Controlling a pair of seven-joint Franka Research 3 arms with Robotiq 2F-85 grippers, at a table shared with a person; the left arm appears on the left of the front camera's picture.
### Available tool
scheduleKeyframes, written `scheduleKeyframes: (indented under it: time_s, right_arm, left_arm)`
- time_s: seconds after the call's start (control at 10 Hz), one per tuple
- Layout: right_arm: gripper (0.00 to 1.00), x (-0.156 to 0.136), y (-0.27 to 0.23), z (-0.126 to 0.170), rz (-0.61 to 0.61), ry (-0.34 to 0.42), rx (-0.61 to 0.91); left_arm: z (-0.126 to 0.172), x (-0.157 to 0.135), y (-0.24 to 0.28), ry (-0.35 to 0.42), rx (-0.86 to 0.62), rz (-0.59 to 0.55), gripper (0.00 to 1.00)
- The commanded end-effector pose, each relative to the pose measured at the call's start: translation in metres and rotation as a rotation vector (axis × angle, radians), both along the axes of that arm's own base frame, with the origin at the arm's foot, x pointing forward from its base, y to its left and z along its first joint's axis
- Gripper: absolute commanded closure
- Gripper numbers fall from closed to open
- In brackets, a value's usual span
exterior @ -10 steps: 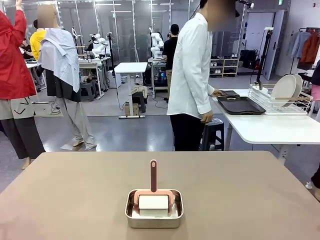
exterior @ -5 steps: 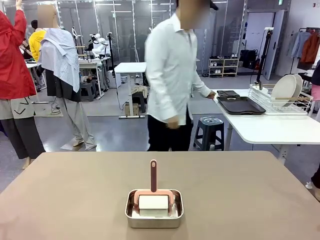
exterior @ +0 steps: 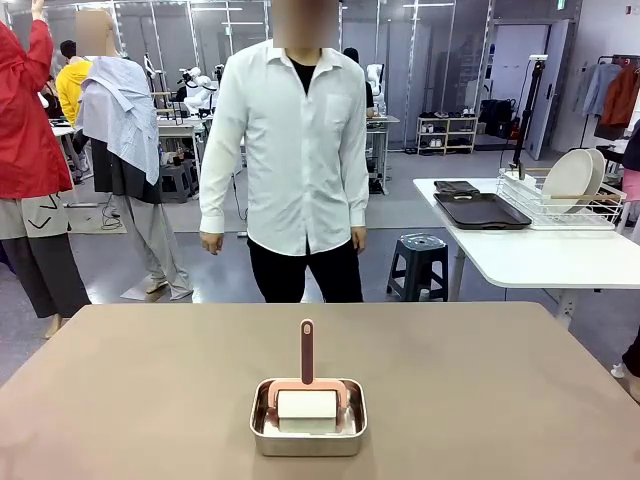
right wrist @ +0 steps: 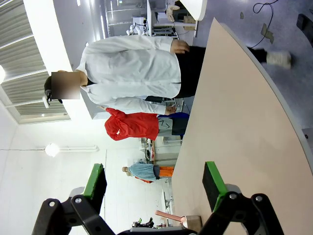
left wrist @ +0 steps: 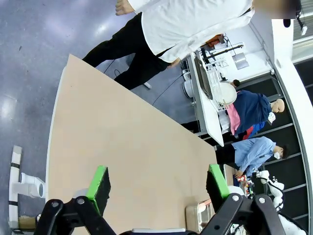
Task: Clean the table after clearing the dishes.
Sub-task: Place the Lint Roller back on top of the Airtight Container.
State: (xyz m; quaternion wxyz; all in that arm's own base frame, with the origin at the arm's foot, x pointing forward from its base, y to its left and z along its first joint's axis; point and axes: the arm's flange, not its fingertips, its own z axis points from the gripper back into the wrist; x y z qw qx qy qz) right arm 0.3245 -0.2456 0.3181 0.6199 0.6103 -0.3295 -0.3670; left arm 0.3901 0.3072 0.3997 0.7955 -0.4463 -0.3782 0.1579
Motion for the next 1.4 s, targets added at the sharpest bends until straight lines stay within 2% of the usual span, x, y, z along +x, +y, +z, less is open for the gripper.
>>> scheduleKeyframes:
  time_s: [0.0, 1.3]
  right_arm:
    - [0.00, -0.0053, 0.0054, 0.0025, 0.009, -0.002, -0.003]
    - [0.00, -0.0053, 0.0054, 0.0025, 0.009, -0.002, -0.003]
  left_arm:
    - [0.0029, -0.0014, 0.0023, 0.018, -0.003, 0.006, 0.00]
    - [0.0029, -0.0014, 0.0023, 0.018, -0.003, 0.006, 0.00]
